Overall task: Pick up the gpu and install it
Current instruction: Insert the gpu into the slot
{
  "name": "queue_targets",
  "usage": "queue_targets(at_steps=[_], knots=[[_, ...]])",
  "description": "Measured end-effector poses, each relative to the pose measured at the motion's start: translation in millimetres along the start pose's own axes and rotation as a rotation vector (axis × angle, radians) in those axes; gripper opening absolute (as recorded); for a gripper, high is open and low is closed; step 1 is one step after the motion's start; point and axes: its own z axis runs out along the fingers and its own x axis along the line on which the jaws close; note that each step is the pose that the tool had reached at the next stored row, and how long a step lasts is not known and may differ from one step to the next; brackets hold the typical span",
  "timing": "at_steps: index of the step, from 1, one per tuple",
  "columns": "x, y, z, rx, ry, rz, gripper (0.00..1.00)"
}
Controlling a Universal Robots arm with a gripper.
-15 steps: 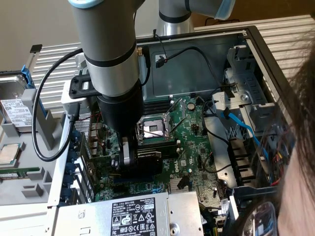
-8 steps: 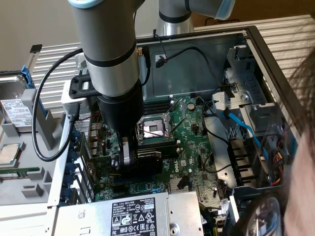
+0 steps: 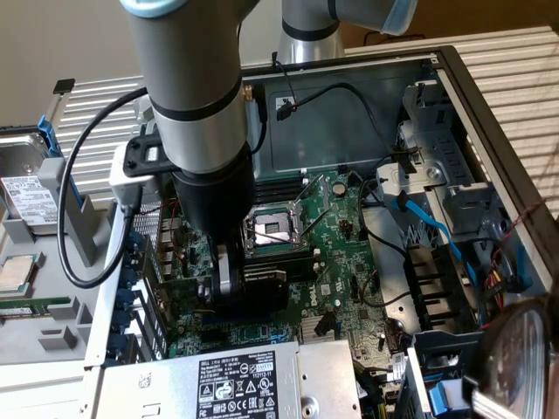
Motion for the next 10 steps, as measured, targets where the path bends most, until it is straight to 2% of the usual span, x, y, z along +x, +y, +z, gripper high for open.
queue_targets(at_steps=[3,10], knots=[[0.0,0.1,2.1,0.0020,0.0002,0.000,0.27],[0.0,0.3,2.5,0.0022,0.0016,0.000,0.27]])
